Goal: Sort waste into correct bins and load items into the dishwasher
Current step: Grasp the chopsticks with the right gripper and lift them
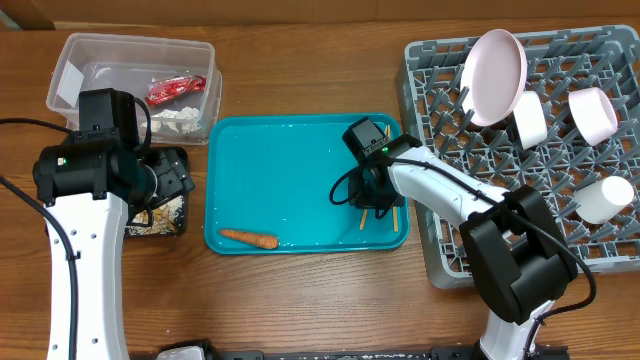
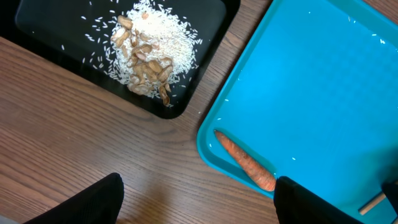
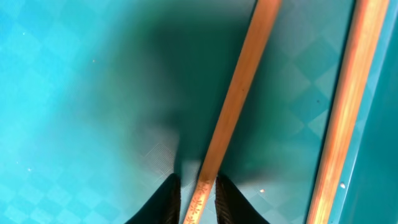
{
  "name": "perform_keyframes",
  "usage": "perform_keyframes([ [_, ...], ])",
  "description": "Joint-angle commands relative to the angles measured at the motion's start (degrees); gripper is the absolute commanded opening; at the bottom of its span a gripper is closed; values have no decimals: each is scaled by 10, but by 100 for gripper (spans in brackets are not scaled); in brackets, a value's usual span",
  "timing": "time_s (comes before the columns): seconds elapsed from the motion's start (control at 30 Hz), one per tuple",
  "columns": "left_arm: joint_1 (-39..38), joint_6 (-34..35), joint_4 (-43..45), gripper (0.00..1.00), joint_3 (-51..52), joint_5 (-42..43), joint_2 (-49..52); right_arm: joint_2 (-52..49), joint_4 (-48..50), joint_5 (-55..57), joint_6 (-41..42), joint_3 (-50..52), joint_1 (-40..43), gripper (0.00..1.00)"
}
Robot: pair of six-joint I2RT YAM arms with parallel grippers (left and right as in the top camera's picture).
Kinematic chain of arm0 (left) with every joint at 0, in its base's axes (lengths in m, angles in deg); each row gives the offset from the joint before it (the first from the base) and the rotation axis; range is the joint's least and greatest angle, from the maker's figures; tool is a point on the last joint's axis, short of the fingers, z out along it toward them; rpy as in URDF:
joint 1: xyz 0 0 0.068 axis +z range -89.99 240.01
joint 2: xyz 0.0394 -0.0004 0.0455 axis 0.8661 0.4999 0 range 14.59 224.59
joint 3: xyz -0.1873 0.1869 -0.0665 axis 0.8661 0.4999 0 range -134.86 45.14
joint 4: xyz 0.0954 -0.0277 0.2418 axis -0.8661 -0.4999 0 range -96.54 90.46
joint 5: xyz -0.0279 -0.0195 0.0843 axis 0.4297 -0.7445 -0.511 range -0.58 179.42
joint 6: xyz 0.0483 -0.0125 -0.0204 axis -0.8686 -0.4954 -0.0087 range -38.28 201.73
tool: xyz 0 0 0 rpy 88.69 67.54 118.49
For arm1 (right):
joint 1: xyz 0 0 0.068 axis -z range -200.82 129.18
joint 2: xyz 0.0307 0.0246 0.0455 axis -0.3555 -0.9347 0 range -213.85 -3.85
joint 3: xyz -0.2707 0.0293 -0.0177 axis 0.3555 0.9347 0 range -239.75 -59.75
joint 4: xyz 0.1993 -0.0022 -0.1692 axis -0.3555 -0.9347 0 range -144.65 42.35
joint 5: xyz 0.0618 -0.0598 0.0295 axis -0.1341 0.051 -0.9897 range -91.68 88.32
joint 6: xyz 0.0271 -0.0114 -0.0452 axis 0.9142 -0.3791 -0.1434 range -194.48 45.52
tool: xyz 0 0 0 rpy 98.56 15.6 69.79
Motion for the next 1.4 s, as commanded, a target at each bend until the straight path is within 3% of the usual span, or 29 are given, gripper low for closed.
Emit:
perform_keyframes([
  [0.0,-1,8,2,80,5,4,-6,-5,2,5,8,-1,-1,15],
  [0.17,-1,8,2,80,5,4,-6,-5,-5,5,18,-1,-1,4],
  [0.43,-1,8,2,80,5,4,-6,21,-38,9,17,-18,3,4],
  [0.6,-1,8,2,80,5,5,-6,89,-115,23,-75,-88,8,4],
  [0.8,-1,8,2,80,5,5,-6,154,-213,146,-94,-124,45,4],
  [0.97,-1,8,2,80,5,5,-6,162,-272,155,-140,-119,105,4],
  [1.3,-1,8,2,80,5,4,-6,160,-211,153,-162,-16,144,4],
  [1.37,-1,8,2,80,5,5,-6,160,-200,153,-162,-7,143,8],
])
